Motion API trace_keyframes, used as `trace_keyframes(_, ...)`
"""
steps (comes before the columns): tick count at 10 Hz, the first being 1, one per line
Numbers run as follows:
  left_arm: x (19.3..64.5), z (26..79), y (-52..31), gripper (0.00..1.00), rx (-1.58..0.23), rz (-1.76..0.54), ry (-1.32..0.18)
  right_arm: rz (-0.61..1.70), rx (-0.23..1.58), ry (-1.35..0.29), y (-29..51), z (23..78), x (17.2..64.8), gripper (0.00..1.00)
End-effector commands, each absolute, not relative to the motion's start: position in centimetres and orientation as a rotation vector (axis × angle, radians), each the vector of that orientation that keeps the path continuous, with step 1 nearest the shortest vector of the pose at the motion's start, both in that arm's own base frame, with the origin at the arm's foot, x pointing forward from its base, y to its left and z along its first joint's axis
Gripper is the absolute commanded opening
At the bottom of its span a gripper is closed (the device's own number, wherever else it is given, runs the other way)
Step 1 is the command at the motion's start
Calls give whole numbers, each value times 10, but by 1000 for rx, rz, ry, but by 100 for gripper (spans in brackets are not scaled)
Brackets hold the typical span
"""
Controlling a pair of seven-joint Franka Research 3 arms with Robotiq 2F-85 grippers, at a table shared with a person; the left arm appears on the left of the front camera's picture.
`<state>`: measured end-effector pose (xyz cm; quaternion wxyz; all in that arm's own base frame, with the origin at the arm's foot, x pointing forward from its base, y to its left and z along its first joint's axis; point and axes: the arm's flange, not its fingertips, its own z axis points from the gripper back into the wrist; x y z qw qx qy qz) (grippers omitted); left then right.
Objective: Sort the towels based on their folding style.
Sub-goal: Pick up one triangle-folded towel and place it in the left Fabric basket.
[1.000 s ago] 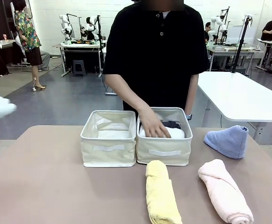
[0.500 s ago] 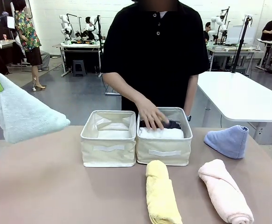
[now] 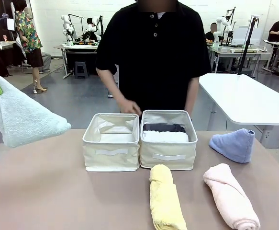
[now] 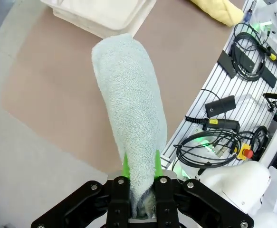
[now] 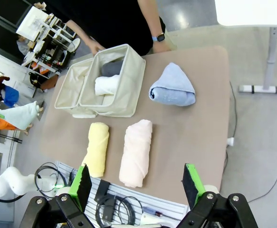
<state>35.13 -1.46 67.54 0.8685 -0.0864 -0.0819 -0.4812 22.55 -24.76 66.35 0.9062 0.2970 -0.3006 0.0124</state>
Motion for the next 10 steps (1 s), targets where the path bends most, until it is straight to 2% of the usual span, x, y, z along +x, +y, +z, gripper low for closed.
trace_keyframes(1,349,680,-15,17,-186,-1012,-172,38,629,-633,-247,662,225,100)
trace_keyframes(3,351,676,-15,17,-181,-1008,-172,38,629,-633,-247,662,225,100)
trace_keyframes(6,399,700,-85,17,66,-1351,-213,38,629,-633,-247,662,225,100)
trace_keyframes(8,428,688,-136,17,162,-1551,-189,38,629,-633,-247,662,225,100)
trace_keyframes(10,450,674,-174,17,182,-1636,-224,38,629,-633,-247,662,225,100)
